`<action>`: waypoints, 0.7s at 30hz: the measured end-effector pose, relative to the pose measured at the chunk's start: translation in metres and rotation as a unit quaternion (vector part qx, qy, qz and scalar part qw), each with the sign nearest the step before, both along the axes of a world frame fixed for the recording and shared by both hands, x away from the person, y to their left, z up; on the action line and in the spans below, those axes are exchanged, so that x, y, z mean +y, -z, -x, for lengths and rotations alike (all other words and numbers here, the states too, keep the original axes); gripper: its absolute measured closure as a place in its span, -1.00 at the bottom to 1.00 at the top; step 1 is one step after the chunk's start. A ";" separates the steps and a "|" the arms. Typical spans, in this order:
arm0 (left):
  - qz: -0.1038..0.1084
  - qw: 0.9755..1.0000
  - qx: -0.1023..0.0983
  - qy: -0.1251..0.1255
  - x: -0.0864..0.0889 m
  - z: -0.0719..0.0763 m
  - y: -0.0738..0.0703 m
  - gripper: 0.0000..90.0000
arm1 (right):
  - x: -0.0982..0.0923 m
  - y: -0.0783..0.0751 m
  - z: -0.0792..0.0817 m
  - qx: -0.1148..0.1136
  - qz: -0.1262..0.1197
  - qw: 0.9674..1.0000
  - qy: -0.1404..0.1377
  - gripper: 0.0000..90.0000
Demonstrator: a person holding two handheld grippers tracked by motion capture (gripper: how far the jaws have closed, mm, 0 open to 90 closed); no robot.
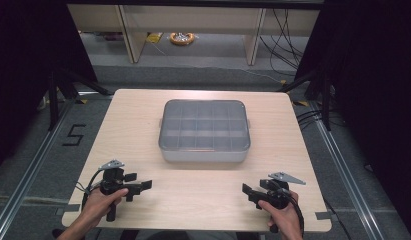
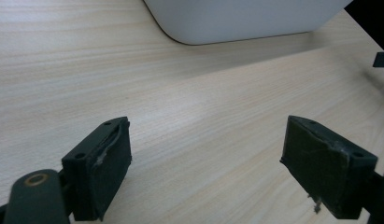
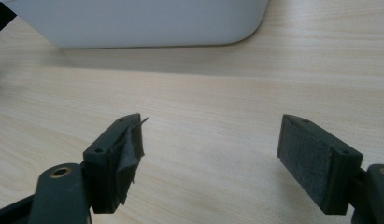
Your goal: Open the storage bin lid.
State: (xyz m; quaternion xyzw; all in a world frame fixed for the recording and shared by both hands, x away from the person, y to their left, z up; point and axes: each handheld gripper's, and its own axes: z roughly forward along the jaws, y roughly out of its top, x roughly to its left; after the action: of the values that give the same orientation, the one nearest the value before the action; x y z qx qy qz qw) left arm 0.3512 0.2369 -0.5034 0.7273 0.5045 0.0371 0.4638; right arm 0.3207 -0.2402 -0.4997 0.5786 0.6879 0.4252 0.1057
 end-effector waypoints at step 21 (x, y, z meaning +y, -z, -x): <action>0.006 1.000 0.006 -0.007 0.001 -0.001 0.000 -0.67 | -0.002 0.002 -0.002 0.000 -0.008 1.000 0.000 -0.44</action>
State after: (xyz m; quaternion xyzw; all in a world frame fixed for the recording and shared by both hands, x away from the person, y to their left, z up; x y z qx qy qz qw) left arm 0.3522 0.2375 -0.5032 0.7212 0.5126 0.0325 0.4649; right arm 0.3224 -0.2423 -0.5013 0.5799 0.6841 0.4307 0.1008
